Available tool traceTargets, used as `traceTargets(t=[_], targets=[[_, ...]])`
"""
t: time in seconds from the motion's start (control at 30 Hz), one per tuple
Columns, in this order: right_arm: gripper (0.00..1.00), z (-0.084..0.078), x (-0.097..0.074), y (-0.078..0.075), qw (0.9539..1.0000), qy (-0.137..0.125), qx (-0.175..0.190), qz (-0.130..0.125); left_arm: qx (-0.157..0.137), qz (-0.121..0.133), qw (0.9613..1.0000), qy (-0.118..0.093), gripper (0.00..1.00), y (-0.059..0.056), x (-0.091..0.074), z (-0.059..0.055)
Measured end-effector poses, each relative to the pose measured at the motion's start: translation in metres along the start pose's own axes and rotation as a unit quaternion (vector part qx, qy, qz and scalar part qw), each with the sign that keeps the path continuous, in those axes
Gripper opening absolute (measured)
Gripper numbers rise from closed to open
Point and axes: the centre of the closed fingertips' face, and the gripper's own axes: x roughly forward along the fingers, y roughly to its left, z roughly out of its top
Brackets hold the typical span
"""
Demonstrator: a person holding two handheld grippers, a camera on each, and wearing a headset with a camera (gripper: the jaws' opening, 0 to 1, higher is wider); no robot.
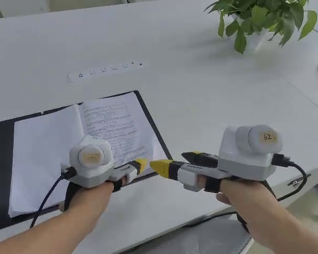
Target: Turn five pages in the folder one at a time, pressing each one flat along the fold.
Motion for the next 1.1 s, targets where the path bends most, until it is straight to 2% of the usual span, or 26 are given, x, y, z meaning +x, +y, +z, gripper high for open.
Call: traceTargets(t=[0.07, 0.37, 0.5, 0.53, 0.6, 0.67, 0.73, 0.8, 0.9, 0.97, 1.0, 1.1], targets=[[0.59, 0.0, 0.0, 0.0, 1.0, -0.001, 0.002, 0.001, -0.007, 0.0, 1.0, -0.001, 0.6, -0.003, 0.004, -0.001], [0.58, 0.003, -0.002, -0.005, 0.9996, -0.012, 0.024, -0.003, -0.001, 0.006, 1.0, -0.007, 0.61, -0.016, 0.017, -0.007], [0.57, 0.002, -0.001, -0.005, 0.9996, -0.009, 0.028, -0.001, 0.015, 0.022, 0.9995, -0.017, 0.6, -0.016, 0.022, -0.009], [0.57, 0.001, -0.001, -0.005, 0.9996, -0.009, 0.026, 0.0, 0.027, 0.029, 0.999, -0.018, 0.59, -0.015, 0.023, -0.01], [0.57, 0.002, 0.0, -0.004, 0.9996, -0.009, 0.025, 0.002, 0.021, 0.035, 0.9989, -0.023, 0.57, -0.014, 0.024, -0.01], [0.57, 0.002, 0.0, -0.005, 0.9996, -0.009, 0.026, 0.002, 0.048, 0.043, 0.9977, -0.02, 0.55, -0.011, 0.025, -0.012], [0.56, 0.002, 0.001, -0.006, 0.9996, -0.007, 0.026, 0.003, 0.054, 0.044, 0.9973, -0.023, 0.54, -0.013, 0.025, -0.013], [0.56, 0.002, 0.002, -0.007, 0.9997, -0.006, 0.025, 0.004, 0.068, 0.036, 0.9966, -0.028, 0.51, -0.017, 0.026, -0.013], [0.56, 0.001, 0.003, -0.007, 0.9995, -0.006, 0.029, 0.006, 0.093, 0.012, 0.995, -0.034, 0.41, -0.028, 0.027, -0.013], [0.56, -0.001, 0.004, -0.007, 0.9996, -0.001, 0.026, 0.008, 0.093, 0.013, 0.995, -0.034, 0.37, -0.028, 0.027, -0.014], [0.56, -0.001, 0.004, -0.007, 0.9997, -0.002, 0.024, 0.007, 0.081, 0.012, 0.9961, -0.034, 0.37, -0.027, 0.028, -0.014], [0.56, -0.001, 0.006, -0.007, 0.9996, -0.001, 0.026, 0.01, 0.081, 0.007, 0.9961, -0.033, 0.38, -0.027, 0.028, -0.013]])
